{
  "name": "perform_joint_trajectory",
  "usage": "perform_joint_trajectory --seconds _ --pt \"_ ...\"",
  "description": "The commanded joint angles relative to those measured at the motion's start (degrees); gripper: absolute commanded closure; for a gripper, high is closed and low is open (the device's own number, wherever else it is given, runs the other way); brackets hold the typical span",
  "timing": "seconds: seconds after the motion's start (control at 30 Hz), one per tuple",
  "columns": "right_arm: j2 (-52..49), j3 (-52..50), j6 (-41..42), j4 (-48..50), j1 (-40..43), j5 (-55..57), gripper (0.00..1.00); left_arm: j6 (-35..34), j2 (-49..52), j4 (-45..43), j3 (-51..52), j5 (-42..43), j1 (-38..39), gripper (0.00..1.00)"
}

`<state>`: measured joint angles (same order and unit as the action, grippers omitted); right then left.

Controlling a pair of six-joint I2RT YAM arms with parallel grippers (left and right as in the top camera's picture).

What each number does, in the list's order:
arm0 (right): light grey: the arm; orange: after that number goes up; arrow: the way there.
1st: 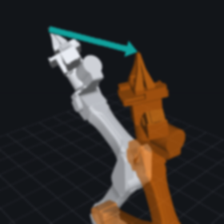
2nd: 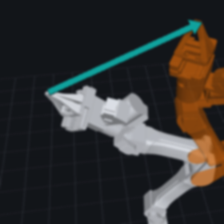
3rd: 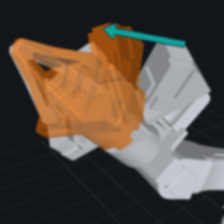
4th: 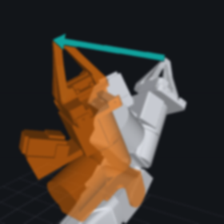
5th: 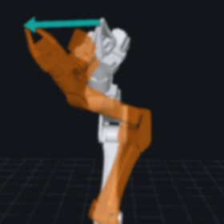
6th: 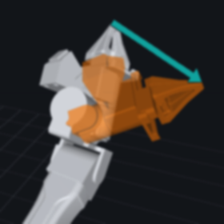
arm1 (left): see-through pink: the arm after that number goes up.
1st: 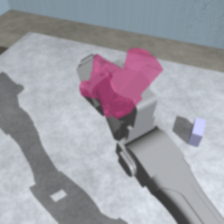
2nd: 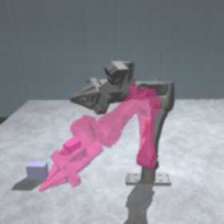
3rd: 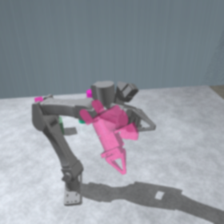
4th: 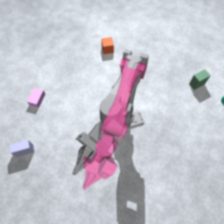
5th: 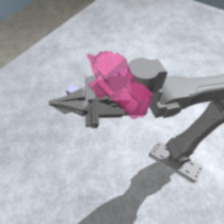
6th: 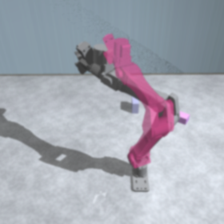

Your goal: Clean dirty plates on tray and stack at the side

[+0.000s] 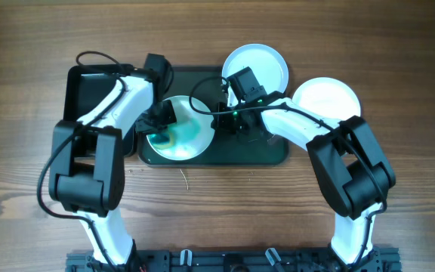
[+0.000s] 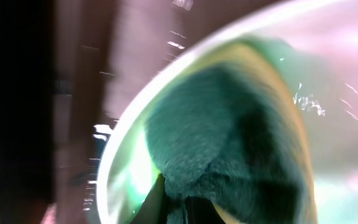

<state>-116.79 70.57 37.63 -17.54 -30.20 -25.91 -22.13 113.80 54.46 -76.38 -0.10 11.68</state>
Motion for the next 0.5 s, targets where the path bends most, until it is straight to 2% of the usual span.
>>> perform_joint_trajectory --seconds 0.0,0.13,0.27,0.37,0.47 --pt "-0.98 0.04 0.02 -0.33 0.57 1.42 0.96 16.63 1.7 -0.39 0.5 25.24 -0.07 0.96" --pt "-0.98 0.04 0.02 -0.33 0.57 1.4 0.96 18.29 1.7 -3.28 0.5 27.96 -0.09 0.96" --pt "-0.98 0.04 0.0 -0.35 0.57 1.42 0.96 15.58 1.7 -7.93 0.5 24.81 -0.09 0.96" --pt "-0.98 0.04 0.0 -0.37 0.57 1.4 0.96 6.38 1.7 -10.86 0.5 11.08 -0.09 0.96" --pt "-0.98 0.04 0.0 -0.48 0.57 1.42 0.96 -2.93 1.7 -11.1 0.5 -7.56 -0.09 0.96"
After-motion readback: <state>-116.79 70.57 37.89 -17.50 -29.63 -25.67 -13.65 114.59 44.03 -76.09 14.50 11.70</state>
